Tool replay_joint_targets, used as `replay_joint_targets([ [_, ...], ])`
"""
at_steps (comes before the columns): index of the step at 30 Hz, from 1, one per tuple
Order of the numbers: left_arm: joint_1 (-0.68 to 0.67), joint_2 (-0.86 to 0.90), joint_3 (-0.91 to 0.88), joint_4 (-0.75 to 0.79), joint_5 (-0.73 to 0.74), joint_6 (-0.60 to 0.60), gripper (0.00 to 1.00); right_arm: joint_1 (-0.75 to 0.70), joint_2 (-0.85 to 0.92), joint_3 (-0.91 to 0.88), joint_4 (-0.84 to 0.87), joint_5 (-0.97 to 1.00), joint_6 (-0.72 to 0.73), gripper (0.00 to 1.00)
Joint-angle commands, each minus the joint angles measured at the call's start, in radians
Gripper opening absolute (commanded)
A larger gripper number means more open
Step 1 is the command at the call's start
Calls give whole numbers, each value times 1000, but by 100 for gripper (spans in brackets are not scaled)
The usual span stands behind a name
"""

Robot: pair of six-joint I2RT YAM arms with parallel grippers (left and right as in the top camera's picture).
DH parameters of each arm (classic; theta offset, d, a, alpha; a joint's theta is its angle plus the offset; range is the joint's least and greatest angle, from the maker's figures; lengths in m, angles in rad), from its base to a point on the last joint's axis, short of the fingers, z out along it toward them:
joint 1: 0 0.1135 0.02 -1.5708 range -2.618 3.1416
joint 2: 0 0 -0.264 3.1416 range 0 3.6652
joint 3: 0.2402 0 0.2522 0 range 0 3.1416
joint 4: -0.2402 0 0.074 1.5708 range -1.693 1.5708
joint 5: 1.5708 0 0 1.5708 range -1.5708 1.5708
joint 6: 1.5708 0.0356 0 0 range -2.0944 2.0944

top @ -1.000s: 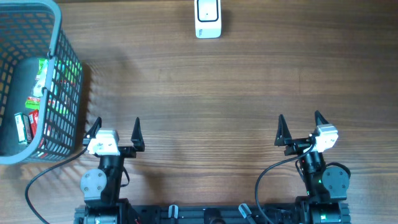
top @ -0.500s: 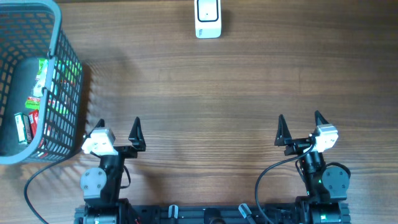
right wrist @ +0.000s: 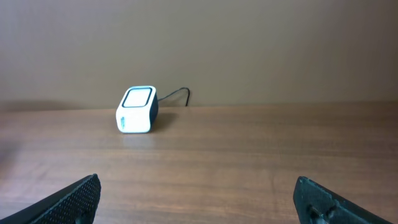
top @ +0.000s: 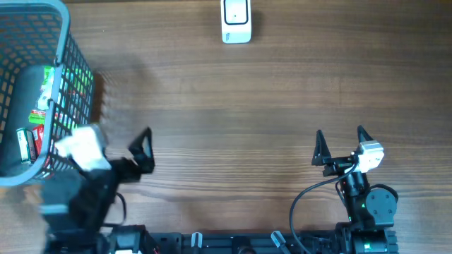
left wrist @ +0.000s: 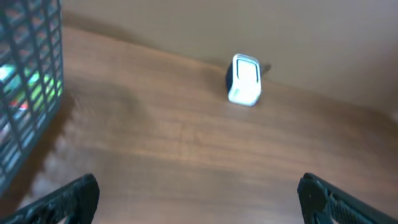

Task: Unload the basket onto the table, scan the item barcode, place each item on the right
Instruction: 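Reach the left gripper into the grey basket toward the green snack bag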

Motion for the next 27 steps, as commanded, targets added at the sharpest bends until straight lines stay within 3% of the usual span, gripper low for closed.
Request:
replay_joint_targets([
  [1, -3, 262, 385, -181, 23, -8, 100, -3, 0, -1, 5, -2, -3, 100],
  [5, -3, 530, 782, -403, 22, 44, 100, -3, 0, -1, 5, -2, -3, 100],
  [10, -2, 753, 1089, -442, -7, 53, 100, -3, 0, -1, 5, -2, -3, 99],
  [13, -1, 803, 1131, -396, -211, 52, 100, -3, 0, -1, 5, -2, -3, 100],
  [14, 4, 813, 1131, -381, -287, 52, 94, -3, 0, -1, 5, -2, -3, 100],
  [17, 59, 863, 1131, -363, -397, 52, 92, -3, 0, -1, 5, -2, -3, 100],
  [20, 162, 924, 1131, -367, -419, 60, 99, -3, 0, -1, 5, -2, -3, 100],
  [27, 417, 1069, 1131, -366, -377, 82, 100, -3, 0, -1, 5, -2, -3, 100],
])
